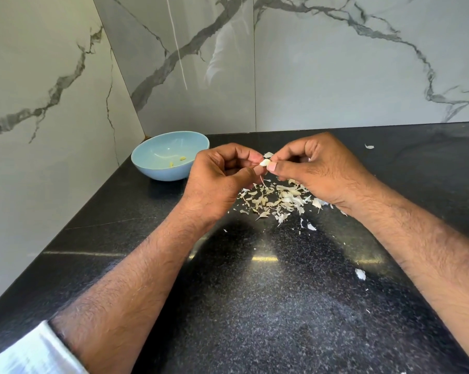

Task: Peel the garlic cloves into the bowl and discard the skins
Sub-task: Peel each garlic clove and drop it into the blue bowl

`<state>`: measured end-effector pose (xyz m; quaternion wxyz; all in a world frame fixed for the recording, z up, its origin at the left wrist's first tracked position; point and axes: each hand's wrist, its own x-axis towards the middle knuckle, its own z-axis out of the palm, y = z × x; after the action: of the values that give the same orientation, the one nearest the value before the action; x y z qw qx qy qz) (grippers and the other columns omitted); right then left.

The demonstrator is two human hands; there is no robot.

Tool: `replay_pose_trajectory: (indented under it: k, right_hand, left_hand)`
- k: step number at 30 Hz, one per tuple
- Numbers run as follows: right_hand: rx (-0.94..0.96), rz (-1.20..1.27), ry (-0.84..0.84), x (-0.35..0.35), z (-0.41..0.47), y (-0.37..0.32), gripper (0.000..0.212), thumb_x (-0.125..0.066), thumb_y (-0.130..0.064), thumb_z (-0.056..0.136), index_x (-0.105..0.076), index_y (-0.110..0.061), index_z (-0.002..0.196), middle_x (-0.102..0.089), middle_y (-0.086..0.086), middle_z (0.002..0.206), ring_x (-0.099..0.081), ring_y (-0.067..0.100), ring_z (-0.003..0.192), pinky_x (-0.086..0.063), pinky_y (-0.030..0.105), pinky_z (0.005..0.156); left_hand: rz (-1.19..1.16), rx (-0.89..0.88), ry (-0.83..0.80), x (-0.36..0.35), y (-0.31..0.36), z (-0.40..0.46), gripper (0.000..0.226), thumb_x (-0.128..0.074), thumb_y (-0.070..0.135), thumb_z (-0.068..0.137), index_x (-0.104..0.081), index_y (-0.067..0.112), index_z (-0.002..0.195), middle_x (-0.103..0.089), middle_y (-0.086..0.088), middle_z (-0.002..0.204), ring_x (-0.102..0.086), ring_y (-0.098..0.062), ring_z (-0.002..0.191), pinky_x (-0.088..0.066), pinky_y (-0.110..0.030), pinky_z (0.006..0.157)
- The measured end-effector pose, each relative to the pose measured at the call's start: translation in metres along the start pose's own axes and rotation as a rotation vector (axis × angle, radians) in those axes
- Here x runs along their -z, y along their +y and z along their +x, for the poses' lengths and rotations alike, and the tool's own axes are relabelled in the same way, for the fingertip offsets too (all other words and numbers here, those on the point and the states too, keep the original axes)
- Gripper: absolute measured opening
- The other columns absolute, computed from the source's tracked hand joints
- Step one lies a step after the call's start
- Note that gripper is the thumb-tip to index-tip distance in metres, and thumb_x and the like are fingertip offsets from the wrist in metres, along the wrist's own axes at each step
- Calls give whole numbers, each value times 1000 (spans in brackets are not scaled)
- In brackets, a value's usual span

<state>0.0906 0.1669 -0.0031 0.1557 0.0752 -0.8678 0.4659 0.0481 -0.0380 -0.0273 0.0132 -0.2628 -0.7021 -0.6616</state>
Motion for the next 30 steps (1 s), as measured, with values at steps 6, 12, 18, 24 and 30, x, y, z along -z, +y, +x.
replay_pose_trajectory:
  k: [6, 12, 18, 24, 30]
  right_hand:
    - [-10, 82, -18, -1, 1, 2, 7, -79, -33, 92, -83, -28, 94, -78, -1, 77, -70, 17, 70, -50, 31, 70]
    - [-28, 127, -21, -5, 0, 3, 7, -78, -29, 94, -83, -24, 98, -79, 1, 79, -71, 7, 73, -47, 22, 70]
    - [-7, 106, 13, -7, -1, 5, 5, -78, -25, 93, -83, -23, 94, -77, 0, 75, -68, 5, 67, -46, 15, 66]
    - [54, 104, 70, -7, -3, 2, 6, -80, -16, 88, -83, -20, 85, -75, 0, 69, -71, 26, 75, -55, 33, 75]
    - [22, 148, 106, -7, -3, 0, 5, -80, -16, 86, -84, -19, 84, -75, 3, 70, -73, 29, 78, -58, 41, 82]
  left_hand:
    - [83, -64, 43, -2, 2, -2, 13, -79, 0, 93, -79, 5, 105, -80, -9, 88, -75, -23, 77, -62, -30, 75]
    - [257, -165, 127, -3, 4, -3, 10, -82, 7, 92, -84, 14, 100, -81, 3, 85, -77, -25, 77, -67, -38, 73]
    - [319, -219, 143, -4, 3, -3, 11, -83, 9, 92, -85, 16, 101, -81, 9, 86, -77, -13, 76, -63, -27, 71]
    - [190, -128, 101, -5, 3, -4, 13, -83, 7, 92, -84, 17, 100, -82, 1, 89, -78, -30, 84, -67, -46, 80]
    - [-114, 22, 43, -5, 4, -3, 15, -76, -7, 91, -80, 3, 103, -81, -15, 93, -76, -22, 79, -61, -28, 76]
